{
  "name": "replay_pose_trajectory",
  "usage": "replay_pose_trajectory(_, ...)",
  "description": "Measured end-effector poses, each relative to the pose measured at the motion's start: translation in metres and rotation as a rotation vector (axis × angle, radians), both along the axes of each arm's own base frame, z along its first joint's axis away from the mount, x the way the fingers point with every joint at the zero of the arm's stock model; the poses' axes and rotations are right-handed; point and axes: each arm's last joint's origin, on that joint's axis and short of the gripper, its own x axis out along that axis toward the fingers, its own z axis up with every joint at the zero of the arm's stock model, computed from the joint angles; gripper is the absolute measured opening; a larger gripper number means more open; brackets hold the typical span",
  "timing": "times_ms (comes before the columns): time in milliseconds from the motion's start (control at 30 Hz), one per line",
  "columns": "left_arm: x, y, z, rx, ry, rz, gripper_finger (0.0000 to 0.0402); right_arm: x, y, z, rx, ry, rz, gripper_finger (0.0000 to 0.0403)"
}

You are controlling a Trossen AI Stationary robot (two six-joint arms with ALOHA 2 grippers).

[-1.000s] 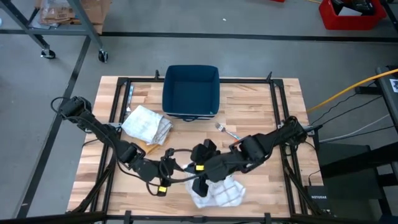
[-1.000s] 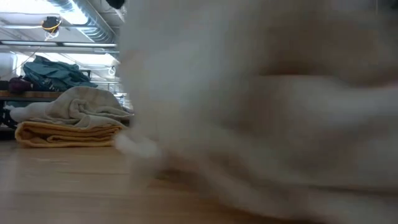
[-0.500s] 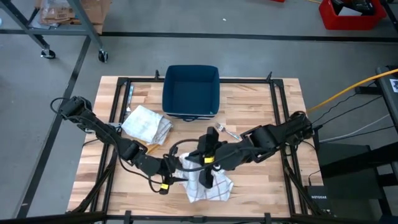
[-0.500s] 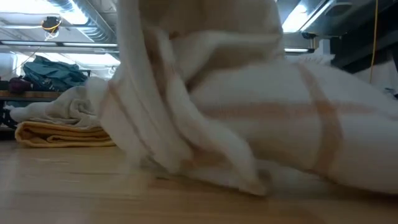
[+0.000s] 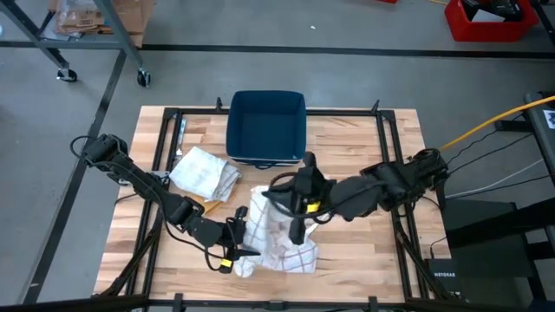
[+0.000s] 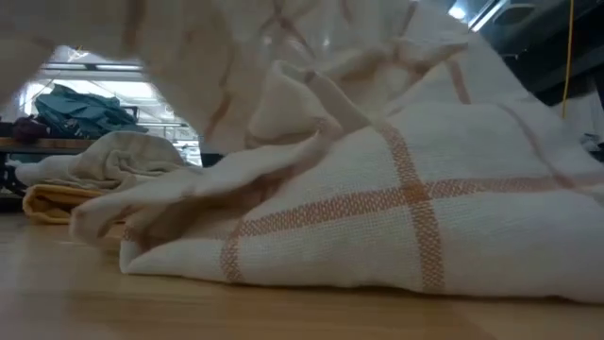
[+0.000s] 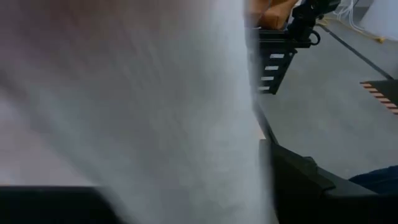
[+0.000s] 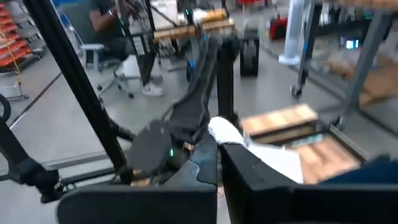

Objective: Fold towel
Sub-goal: Fold the white patterned towel

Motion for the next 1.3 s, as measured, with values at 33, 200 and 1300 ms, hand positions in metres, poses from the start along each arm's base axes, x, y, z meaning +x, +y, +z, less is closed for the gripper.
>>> replay_pose_trajectory(33, 0.0, 0.0, 0.0, 0.0, 0.0, 0.0, 0.018, -0.001, -0.001, 0.003, -0.012, -0.02, 0.002, 0.0007)
replay_pose_trajectory(200, -0.002, -0.002, 0.0, -0.001, 0.002, -0.008, 0.018, -0.01, -0.006, 0.016, -0.08, -0.075, -0.045, 0.0005)
replay_pose_trajectory(1300, -0.005, -0.014, -0.025, -0.006, 0.149, 0.016, 0.0155, -0.023, -0.015, 0.047, -0.181, -0.247, -0.132, 0.0007)
